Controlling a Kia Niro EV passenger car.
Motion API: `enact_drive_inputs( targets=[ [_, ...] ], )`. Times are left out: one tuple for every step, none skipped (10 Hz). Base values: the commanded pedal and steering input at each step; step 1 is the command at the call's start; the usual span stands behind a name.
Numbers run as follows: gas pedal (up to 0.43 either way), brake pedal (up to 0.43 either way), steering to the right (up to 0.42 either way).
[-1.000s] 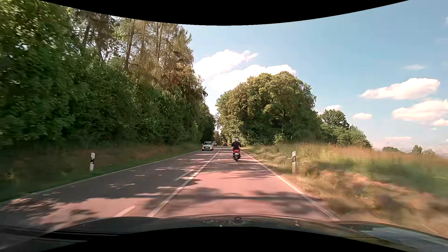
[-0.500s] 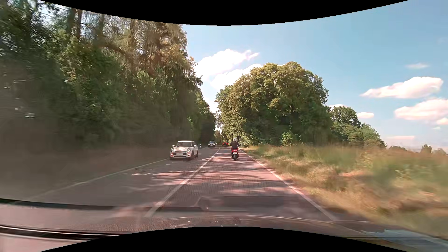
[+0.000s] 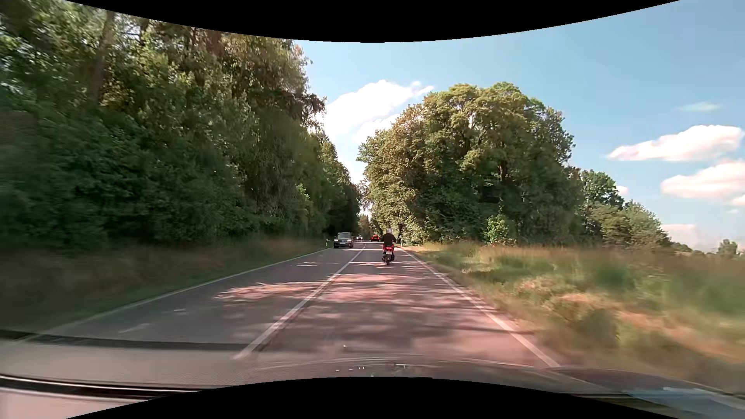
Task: Follow the waypoints while adhering to traffic rules and regulations
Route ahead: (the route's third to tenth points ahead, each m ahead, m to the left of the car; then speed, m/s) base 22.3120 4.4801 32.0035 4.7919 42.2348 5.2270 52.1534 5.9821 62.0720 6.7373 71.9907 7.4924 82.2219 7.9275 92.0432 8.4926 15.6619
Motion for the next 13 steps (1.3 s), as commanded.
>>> enact_drive_inputs(
  targets=[
    [0.209,0.012,-0.005],
    [0.209,0.012,-0.005],
    [0.209,0.012,-0.005],
    [0.209,0.012,-0.005],
    [0.209,0.012,-0.005],
    [0.209,0.012,-0.005],
    [0.209,0.012,-0.005],
    [0.209,0.012,-0.005],
    [0.209,0.012,-0.005],
    [0.209,0.012,-0.005],
    [0.209,0.012,-0.005],
    [0.209,0.012,-0.005],
    [0.209,0.012,-0.005]
  ],
)
